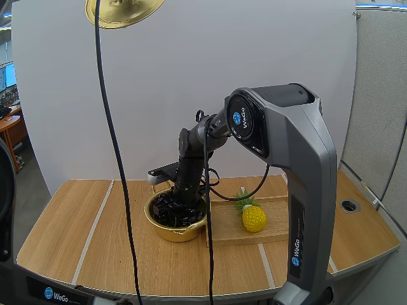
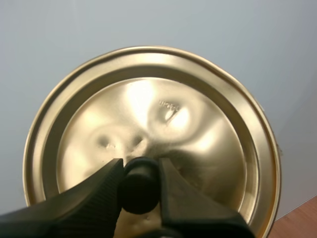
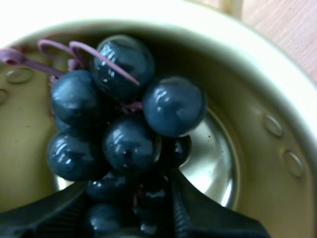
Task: Open the pot, put the grape inside, and close it
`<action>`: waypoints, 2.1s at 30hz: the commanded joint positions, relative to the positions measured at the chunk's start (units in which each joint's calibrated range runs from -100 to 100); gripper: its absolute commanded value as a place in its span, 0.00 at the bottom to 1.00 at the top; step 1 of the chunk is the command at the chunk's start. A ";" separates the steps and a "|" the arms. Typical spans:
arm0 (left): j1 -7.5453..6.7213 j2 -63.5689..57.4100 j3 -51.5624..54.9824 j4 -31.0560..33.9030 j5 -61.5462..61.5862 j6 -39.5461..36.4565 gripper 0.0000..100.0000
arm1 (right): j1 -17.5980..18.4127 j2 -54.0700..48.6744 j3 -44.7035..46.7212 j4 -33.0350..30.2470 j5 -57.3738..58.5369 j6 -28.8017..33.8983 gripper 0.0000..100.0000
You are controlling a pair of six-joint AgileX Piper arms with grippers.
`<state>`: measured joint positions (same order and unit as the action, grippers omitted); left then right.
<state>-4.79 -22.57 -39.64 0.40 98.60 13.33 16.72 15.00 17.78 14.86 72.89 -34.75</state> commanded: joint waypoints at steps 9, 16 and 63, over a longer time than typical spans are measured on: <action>-0.18 -0.46 -0.43 0.96 -2.15 -0.16 0.00 | -0.19 -0.32 0.46 -0.13 -0.22 3.48 1.00; -0.18 -0.46 -0.43 0.96 -2.15 -0.16 0.00 | -0.19 -1.68 0.46 -0.13 -0.46 3.48 1.00; -0.18 -0.46 -0.43 0.96 -2.15 -0.16 0.00 | -0.19 -44.36 0.46 1.98 1.55 4.57 0.92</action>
<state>-4.79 -22.57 -39.64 0.40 98.60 13.33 16.72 -27.12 18.11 17.18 73.14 -30.67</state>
